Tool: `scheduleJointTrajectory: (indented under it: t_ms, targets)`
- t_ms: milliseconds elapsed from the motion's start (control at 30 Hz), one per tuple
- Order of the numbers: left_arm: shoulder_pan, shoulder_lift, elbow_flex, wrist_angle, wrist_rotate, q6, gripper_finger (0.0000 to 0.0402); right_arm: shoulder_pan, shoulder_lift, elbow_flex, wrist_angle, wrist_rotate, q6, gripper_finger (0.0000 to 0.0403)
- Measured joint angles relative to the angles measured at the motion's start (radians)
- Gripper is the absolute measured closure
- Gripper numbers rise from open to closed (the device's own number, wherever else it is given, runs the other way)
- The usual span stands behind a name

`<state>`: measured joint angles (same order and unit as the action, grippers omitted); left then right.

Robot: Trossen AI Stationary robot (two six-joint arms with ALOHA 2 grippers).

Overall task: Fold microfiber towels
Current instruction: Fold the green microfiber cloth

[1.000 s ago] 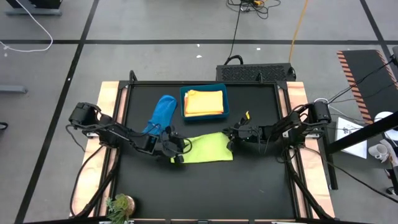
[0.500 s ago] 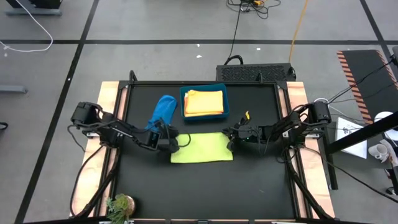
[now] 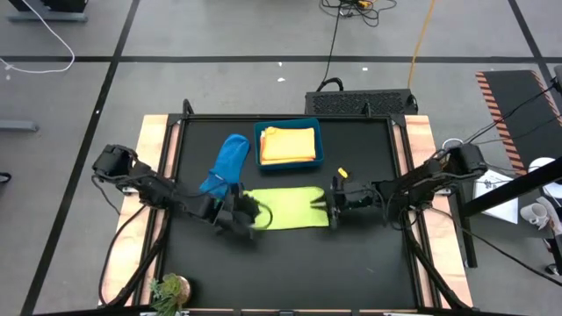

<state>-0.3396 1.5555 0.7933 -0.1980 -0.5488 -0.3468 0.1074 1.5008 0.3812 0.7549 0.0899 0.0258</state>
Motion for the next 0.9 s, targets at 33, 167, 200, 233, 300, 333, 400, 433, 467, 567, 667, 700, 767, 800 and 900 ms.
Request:
scheduleJointTrajectory:
  t_ms: [33, 167, 200, 233, 300, 333, 400, 433, 467, 567, 667, 700, 767, 800, 900]
  targets:
    - [-0.024, 0.002, 0.005, 0.007, 0.0, 0.011, 0.0243, 0.019, -0.01, -0.001, 0.004, -0.02, -0.011, 0.0348]
    - [-0.094, 0.033, 0.002, 0.013, 0.019, 0.002, 0.0243, 0.098, -0.014, -0.001, -0.009, -0.052, -0.034, 0.0344]
    - [-0.108, 0.04, 0.002, 0.015, 0.03, -0.005, 0.0243, 0.115, -0.007, 0.0, -0.008, -0.056, -0.037, 0.034]
    - [-0.12, 0.048, 0.002, 0.017, 0.042, -0.015, 0.0243, 0.13, -0.004, 0.0, -0.021, -0.057, -0.037, 0.0334]
    - [-0.137, 0.064, 0.002, 0.018, 0.061, -0.031, 0.0243, 0.154, 0.002, 0.0, -0.05, -0.049, -0.034, 0.0318]
    - [-0.143, 0.071, 0.002, 0.019, 0.068, -0.033, 0.0243, 0.163, 0.003, 0.0, -0.062, -0.039, -0.033, 0.0308]
    - [-0.152, 0.085, 0.002, 0.041, 0.084, -0.033, 0.0243, 0.175, 0.003, 0.0, -0.081, -0.035, -0.031, 0.0287]
    - [-0.154, 0.089, 0.002, 0.048, 0.086, -0.033, 0.0243, 0.178, 0.003, 0.0, -0.088, -0.035, -0.031, 0.0276]
    - [-0.154, 0.091, 0.002, 0.053, 0.087, -0.032, 0.0243, 0.181, 0.003, 0.0, -0.095, -0.034, -0.031, 0.0267]
    - [-0.146, 0.1, 0.003, 0.123, 0.086, -0.014, 0.0243, 0.183, 0.003, 0.0, -0.119, 0.014, -0.038, 0.0245]
    - [-0.134, 0.1, 0.003, 0.114, 0.084, -0.007, 0.0243, 0.181, -0.005, 0.0, -0.147, 0.127, -0.049, 0.0237]
    - [-0.13, 0.1, 0.003, 0.096, 0.082, -0.015, 0.0243, 0.178, -0.009, 0.0, -0.157, 0.174, -0.057, 0.0237]
    - [-0.124, 0.098, 0.002, 0.061, 0.076, -0.04, 0.0243, 0.167, -0.01, 0.0, -0.153, 0.268, -0.064, 0.024]
    - [-0.12, 0.098, 0.002, 0.059, 0.073, -0.056, 0.0243, 0.155, -0.01, 0.0, -0.153, 0.313, -0.066, 0.0242]
    - [-0.106, 0.098, 0.002, 0.061, 0.085, -0.085, 0.0243, 0.092, 0.0, 0.002, -0.17, 0.329, -0.069, 0.0252]
